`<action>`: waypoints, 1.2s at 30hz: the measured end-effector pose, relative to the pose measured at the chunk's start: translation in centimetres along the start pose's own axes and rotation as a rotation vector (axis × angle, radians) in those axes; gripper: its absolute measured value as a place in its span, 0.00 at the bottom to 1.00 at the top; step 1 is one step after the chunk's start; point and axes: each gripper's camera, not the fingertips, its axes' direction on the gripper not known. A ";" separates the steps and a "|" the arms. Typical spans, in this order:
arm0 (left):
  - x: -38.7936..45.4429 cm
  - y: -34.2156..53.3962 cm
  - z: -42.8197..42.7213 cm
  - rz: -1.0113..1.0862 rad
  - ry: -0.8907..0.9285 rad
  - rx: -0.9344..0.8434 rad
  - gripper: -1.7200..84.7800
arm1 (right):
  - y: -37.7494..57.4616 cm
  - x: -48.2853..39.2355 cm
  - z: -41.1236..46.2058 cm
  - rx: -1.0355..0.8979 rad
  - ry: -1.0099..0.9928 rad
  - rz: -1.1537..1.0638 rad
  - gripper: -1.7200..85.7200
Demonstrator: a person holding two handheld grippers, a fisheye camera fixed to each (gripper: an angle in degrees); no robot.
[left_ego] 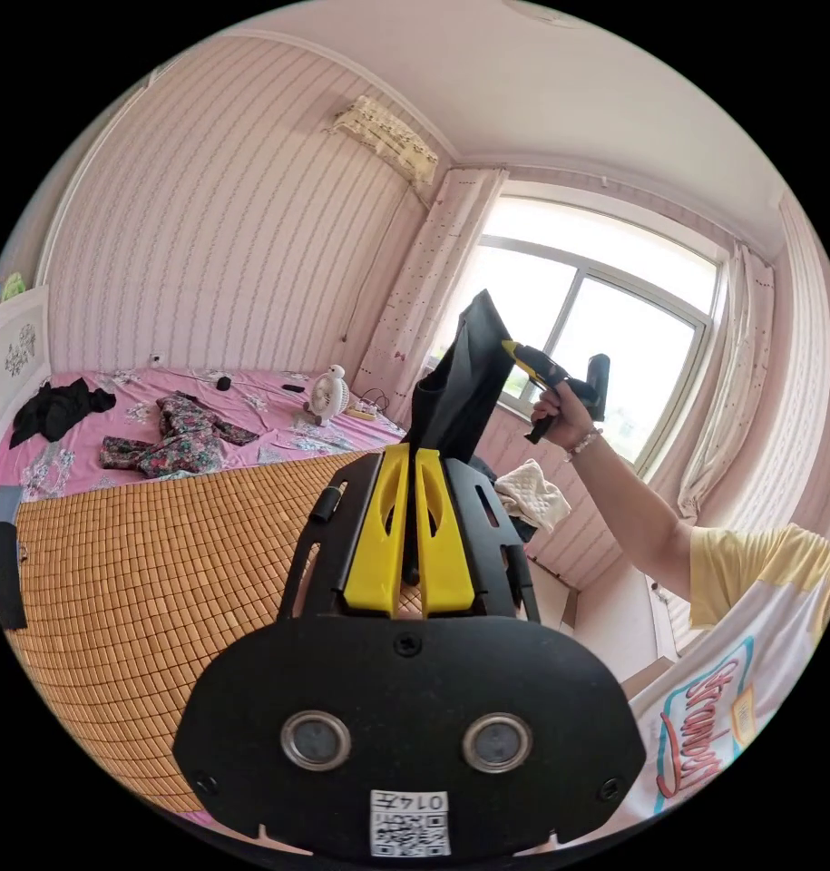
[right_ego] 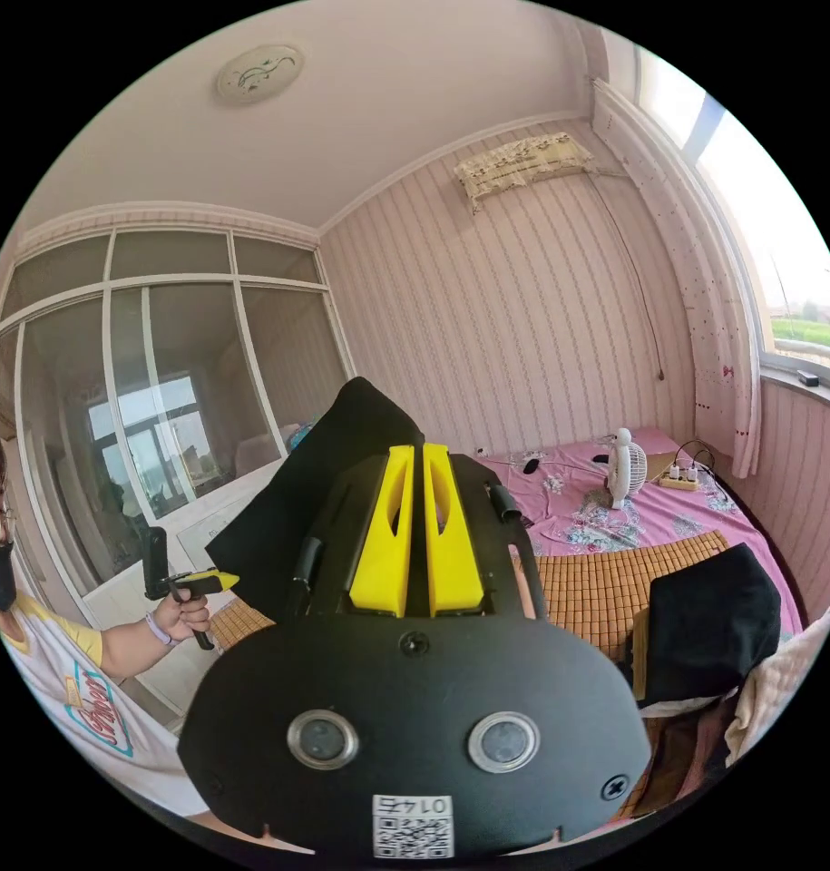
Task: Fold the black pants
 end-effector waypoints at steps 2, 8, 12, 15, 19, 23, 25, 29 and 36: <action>3.8 -1.4 2.2 0.091 0.100 -0.017 0.01 | 0.0 2.8 -4.4 0.143 0.056 0.102 0.03; 19.8 -10.5 3.6 0.353 0.398 0.219 0.01 | -13.5 -2.1 -15.7 0.591 -0.056 0.052 0.03; 17.4 -16.3 -6.3 0.358 0.442 0.464 0.01 | -22.7 -10.1 -9.5 0.394 -0.111 -0.199 0.03; 9.0 -13.9 -9.2 0.214 0.266 0.528 0.01 | -22.0 -12.2 2.7 0.225 -0.125 -0.212 0.03; -6.1 -4.0 -8.7 -0.121 -0.001 0.397 0.01 | -10.9 -9.3 22.0 -0.029 -0.261 -0.062 0.03; -17.6 6.1 -8.1 -0.349 -0.187 0.300 0.01 | 4.5 -6.3 36.0 -0.242 -0.272 0.035 0.03; -24.0 11.5 -7.2 -0.469 -0.229 0.206 0.01 | 10.7 -5.1 40.3 -0.336 -0.281 0.120 0.03; -30.6 17.5 -7.7 -0.552 -0.271 0.106 0.01 | 20.5 -4.4 47.5 -0.565 -0.282 0.210 0.03; -41.7 21.7 -18.4 -0.708 -0.421 0.271 0.01 | 21.7 -11.8 57.5 -0.663 -0.416 0.031 0.05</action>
